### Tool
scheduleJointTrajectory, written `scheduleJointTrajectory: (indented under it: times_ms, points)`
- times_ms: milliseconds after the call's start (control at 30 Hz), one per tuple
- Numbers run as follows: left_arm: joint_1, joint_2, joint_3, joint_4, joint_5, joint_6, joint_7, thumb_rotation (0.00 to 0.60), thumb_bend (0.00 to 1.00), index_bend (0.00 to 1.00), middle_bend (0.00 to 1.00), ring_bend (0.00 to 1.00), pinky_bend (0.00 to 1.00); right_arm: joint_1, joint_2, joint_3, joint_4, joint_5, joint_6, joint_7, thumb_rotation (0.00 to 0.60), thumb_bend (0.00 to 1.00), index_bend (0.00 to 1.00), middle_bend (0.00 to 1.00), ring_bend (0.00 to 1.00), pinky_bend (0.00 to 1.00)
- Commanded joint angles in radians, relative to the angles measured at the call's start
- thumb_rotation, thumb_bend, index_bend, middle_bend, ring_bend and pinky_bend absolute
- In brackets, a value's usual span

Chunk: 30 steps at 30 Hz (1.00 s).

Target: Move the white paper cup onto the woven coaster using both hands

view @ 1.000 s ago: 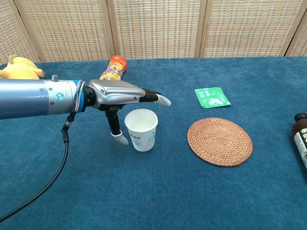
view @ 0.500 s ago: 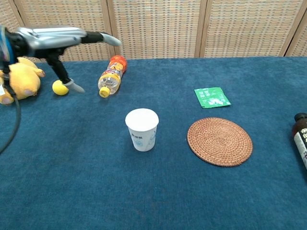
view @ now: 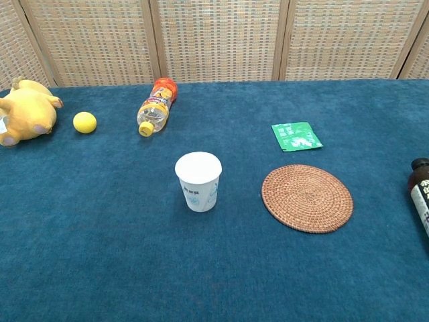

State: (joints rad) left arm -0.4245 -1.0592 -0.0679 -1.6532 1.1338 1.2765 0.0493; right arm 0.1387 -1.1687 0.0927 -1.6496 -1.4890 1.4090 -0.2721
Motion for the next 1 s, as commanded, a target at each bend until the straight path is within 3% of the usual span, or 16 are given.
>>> scheduleJointTrajectory:
  times_ms: [33, 200, 367, 700, 1000]
  points:
    - [0.062, 0.026, 0.019, -0.064, -0.020, 0.062, 0.007, 0.600, 0.00, 0.00, 0.00, 0.00, 0.00, 0.115, 0.032, 0.024, -0.041, -0.027, -0.142, -0.024, 0.600, 0.00, 0.04, 0.00, 0.00, 0.00]
    - [0.099, 0.009, 0.027, -0.064, 0.008, 0.095, 0.023, 0.600, 0.00, 0.00, 0.00, 0.00, 0.00, 0.264, 0.071, 0.065, -0.133, -0.037, -0.333, 0.067, 0.600, 0.00, 0.04, 0.00, 0.00, 0.00]
    - [0.105, 0.002, 0.031, -0.041, 0.037, 0.089, 0.052, 0.600, 0.00, 0.00, 0.00, 0.00, 0.00, 0.432, 0.061, 0.109, -0.149, -0.050, -0.528, 0.189, 0.600, 0.00, 0.04, 0.00, 0.00, 0.00]
    - [0.110, 0.006, 0.022, -0.044, 0.082, 0.070, 0.056, 0.600, 0.00, 0.00, 0.00, 0.00, 0.00, 0.716, -0.141, 0.159, 0.014, -0.035, -0.784, 0.252, 0.600, 0.00, 0.05, 0.00, 0.00, 0.00]
    - [0.114, 0.005, 0.010, -0.038, 0.088, 0.042, 0.052, 0.600, 0.00, 0.00, 0.00, 0.00, 0.00, 0.843, -0.319, 0.170, 0.152, 0.071, -0.857, 0.166, 0.600, 0.00, 0.02, 0.00, 0.00, 0.00]
